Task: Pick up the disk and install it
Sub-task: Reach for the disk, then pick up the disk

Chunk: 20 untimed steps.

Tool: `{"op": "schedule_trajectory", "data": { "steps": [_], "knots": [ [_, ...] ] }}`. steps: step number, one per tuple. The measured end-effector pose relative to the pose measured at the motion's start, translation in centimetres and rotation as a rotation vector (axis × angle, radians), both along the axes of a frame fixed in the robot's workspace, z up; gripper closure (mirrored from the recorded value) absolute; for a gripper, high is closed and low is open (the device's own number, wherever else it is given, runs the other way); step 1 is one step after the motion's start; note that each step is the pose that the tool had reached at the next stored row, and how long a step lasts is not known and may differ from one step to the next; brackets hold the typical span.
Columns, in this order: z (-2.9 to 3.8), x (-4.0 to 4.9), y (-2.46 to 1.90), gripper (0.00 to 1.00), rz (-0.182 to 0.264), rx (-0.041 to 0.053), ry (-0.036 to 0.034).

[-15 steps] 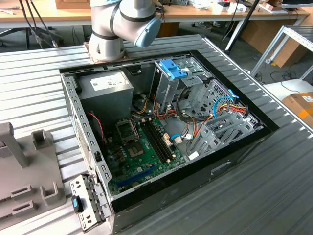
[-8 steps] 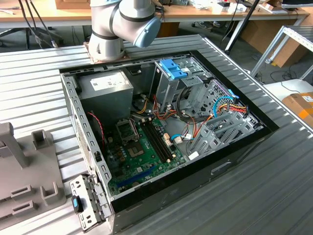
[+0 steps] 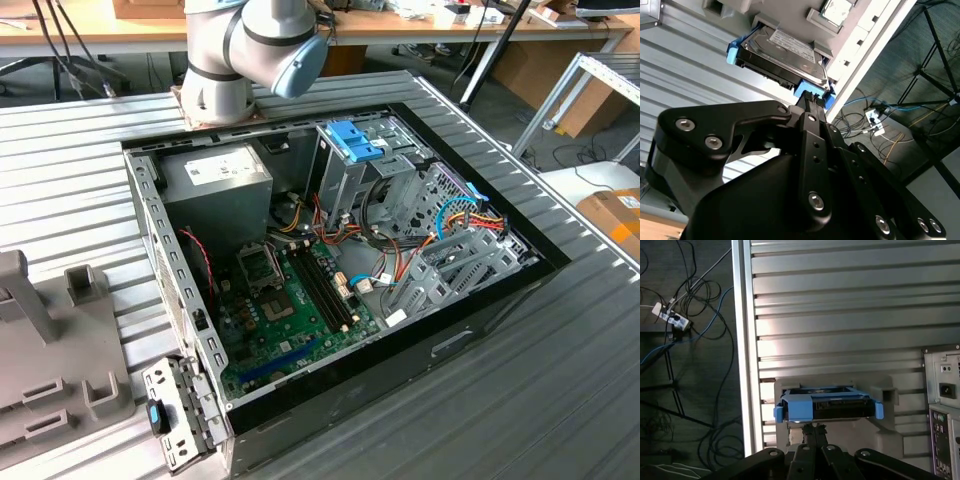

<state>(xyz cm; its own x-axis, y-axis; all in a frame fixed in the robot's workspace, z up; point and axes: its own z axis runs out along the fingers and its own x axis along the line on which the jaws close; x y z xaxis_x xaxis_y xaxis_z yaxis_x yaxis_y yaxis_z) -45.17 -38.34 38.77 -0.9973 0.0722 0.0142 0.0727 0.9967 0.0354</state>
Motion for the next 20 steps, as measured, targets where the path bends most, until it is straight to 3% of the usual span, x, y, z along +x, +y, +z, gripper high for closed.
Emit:
{"op": "schedule_trajectory", "data": {
  "steps": [2,16,20],
  "knots": [
    [-0.05,-0.16,0.19,0.89,0.0,-0.0001,0.0001],
    [-0.06,-0.27,0.2,0.89,0.0,0.0,0.0],
    [-0.06,-0.27,0.2,0.89,0.031,0.0,0.0]
  ]
}}
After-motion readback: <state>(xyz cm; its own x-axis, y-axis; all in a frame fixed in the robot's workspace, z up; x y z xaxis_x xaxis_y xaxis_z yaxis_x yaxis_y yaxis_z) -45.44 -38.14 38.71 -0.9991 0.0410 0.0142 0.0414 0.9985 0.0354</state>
